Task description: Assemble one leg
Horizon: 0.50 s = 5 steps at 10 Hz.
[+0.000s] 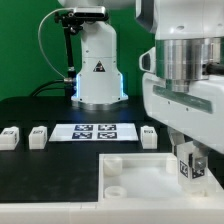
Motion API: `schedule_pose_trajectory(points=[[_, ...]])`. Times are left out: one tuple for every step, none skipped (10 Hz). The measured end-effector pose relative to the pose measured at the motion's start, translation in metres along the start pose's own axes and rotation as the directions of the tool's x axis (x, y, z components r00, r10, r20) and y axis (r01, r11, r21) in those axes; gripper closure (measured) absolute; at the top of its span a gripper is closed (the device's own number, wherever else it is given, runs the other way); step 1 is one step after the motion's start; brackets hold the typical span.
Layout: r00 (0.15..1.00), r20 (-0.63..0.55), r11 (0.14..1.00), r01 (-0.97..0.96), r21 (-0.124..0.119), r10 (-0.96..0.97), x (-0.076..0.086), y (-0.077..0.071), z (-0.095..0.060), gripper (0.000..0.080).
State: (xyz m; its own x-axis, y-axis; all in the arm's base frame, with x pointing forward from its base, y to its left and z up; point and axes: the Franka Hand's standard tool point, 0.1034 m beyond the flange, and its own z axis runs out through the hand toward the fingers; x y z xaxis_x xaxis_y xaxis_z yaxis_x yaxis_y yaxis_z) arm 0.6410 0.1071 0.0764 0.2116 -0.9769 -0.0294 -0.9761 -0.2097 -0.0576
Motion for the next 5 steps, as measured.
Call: schedule_pose_trajectory(points=[[0.982, 0.017, 0.982, -0.188, -0.003, 0.188, 0.0001, 0.0014, 0.0002, 0.0506], [0.978, 0.022, 0.978, -0.209, -0.003, 0.209, -0.0006, 0.0017, 0.0004, 0.0506], [0.982, 0.022, 0.982, -0.188, -0.003, 0.188, -0.0007, 0.0017, 0.0007, 0.0506], [0.988, 0.022, 0.988, -0.155, -0.004, 0.155, -0.0008, 0.0020, 0.0013, 0.0405], [0.988, 0.022, 0.989, -0.150, -0.004, 0.150, -0.0010, 0.0020, 0.0016, 0.0266]])
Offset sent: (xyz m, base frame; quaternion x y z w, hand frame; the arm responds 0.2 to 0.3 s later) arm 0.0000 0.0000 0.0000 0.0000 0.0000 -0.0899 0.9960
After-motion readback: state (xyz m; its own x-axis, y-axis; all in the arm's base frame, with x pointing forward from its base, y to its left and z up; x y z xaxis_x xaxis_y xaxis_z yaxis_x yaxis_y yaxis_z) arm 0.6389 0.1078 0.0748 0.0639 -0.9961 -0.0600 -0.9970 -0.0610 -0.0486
